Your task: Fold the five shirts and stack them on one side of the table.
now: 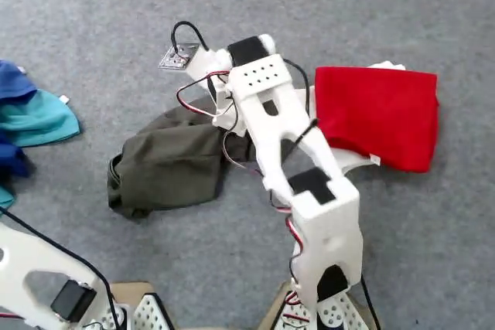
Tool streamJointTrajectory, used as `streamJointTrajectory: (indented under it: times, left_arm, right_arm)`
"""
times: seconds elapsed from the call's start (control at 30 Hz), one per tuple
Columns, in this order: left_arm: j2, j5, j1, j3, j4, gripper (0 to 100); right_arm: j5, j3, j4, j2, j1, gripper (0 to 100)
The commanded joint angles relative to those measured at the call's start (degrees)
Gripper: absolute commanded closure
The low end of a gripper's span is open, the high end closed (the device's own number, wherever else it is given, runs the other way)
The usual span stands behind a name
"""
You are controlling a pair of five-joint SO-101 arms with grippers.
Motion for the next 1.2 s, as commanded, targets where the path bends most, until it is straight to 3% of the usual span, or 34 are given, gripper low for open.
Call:
streamJointTrajectory:
  times: [0.0,0.17,0.27,0.43,0.53,0.63,0.77,0.83,0.9,0.97,1.07,1.17]
  left_arm:
    - [-1.2,-0.3,0.5,0.0,0.2,72]
    - [-1.2,-0.4,0.5,0.0,0.2,72]
    - [-1.2,-0.5,0.4,0.0,0.2,72]
    - [-1.1,-0.3,0.5,0.0,0.2,72]
    - [-1.1,-0.3,0.7,0.0,0.2,72]
    - [-1.1,-0.4,0.7,0.0,0.2,72]
    - [-1.1,-0.4,0.5,0.0,0.2,72]
    - [-1.1,-0.4,0.5,0.0,0.2,72]
    - [-1.1,-0.4,0.6,0.0,0.2,72]
    - [-1.1,-0.4,0.7,0.0,0.2,72]
    - [-1.1,-0.4,0.5,0.0,0.2,72]
    - [-1.1,-0.4,0.3,0.6,0.2,72]
  right_arm:
    - [-0.4,0.0,-7.3,0.8,-0.3,79.7]
    - [-0.8,-0.5,-15.7,1.2,-4.1,69.9]
    - [-1.0,-3.9,-17.6,1.5,-4.0,69.8]
    - [-9.4,-9.9,-25.8,1.7,-0.6,69.8]
    - [-10.7,-10.3,-28.3,1.3,0.2,69.8]
    - [-10.8,-11.6,-22.8,1.0,-0.2,69.8]
    - [-10.8,-15.4,-6.6,0.3,-5.3,70.3]
    - [-10.8,-17.6,1.2,0.5,-8.5,74.9]
    - [-10.9,-18.8,6.5,0.7,-11.4,86.0]
    - [-12.3,-18.2,7.0,1.0,-13.5,99.2]
    - [-16.0,-17.5,6.2,2.8,-15.8,93.9]
    - [-16.8,-17.6,3.9,7.6,-17.6,97.9]
